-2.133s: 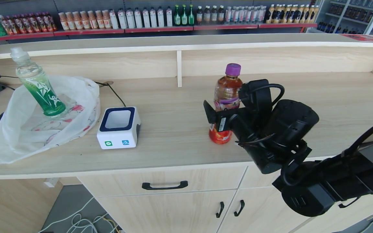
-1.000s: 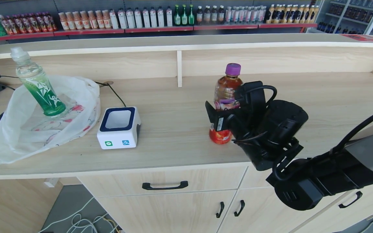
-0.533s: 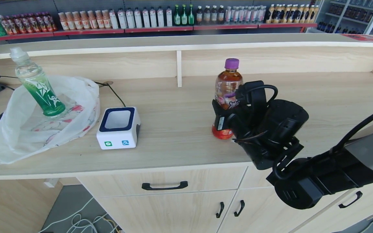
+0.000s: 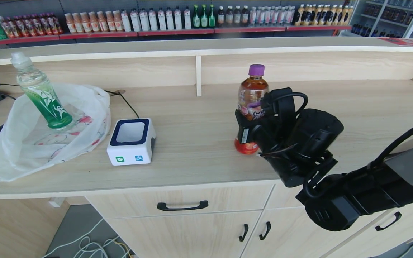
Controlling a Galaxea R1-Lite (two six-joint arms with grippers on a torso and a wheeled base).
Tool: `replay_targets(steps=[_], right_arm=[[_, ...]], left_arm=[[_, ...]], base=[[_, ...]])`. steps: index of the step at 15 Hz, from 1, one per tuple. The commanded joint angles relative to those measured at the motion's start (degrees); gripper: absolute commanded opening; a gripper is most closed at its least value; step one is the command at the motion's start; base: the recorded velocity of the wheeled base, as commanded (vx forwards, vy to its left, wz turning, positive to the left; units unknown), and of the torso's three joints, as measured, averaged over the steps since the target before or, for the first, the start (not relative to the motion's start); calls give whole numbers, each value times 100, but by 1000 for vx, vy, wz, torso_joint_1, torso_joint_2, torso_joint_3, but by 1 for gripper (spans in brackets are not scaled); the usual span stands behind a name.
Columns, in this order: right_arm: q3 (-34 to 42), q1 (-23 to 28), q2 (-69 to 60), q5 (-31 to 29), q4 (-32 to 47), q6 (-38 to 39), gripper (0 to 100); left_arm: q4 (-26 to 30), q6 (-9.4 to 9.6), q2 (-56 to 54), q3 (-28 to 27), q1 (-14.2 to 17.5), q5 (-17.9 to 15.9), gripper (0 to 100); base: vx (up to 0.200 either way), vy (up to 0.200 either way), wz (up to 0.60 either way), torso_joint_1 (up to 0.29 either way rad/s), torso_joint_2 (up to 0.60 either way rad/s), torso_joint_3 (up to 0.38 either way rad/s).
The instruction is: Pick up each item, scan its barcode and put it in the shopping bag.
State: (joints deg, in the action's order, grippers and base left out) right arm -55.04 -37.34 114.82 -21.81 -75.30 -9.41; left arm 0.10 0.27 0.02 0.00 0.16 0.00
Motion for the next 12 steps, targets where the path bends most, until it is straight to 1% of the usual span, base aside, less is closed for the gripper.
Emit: replay_targets(steps=[1, 8, 9, 12], right_arm=[[2, -1, -162, 1, -11, -26, 0], [169, -19, -839, -34, -20, -158, 0], [257, -19, -962, -43, -20, -166, 0], [828, -28, -1559, -43, -20, -166, 0]], left_arm=[[-1, 0, -2, 0, 2, -9, 100], [-1, 0, -2, 0, 2, 0, 100], [-1, 0, -2, 0, 2, 0, 100], [-1, 0, -2, 0, 2, -9, 100]], base=[[0, 0, 0, 0, 0, 0], [0, 0, 0, 0, 0, 0], [0, 0, 0, 0, 0, 0], [0, 0, 0, 0, 0, 0]])
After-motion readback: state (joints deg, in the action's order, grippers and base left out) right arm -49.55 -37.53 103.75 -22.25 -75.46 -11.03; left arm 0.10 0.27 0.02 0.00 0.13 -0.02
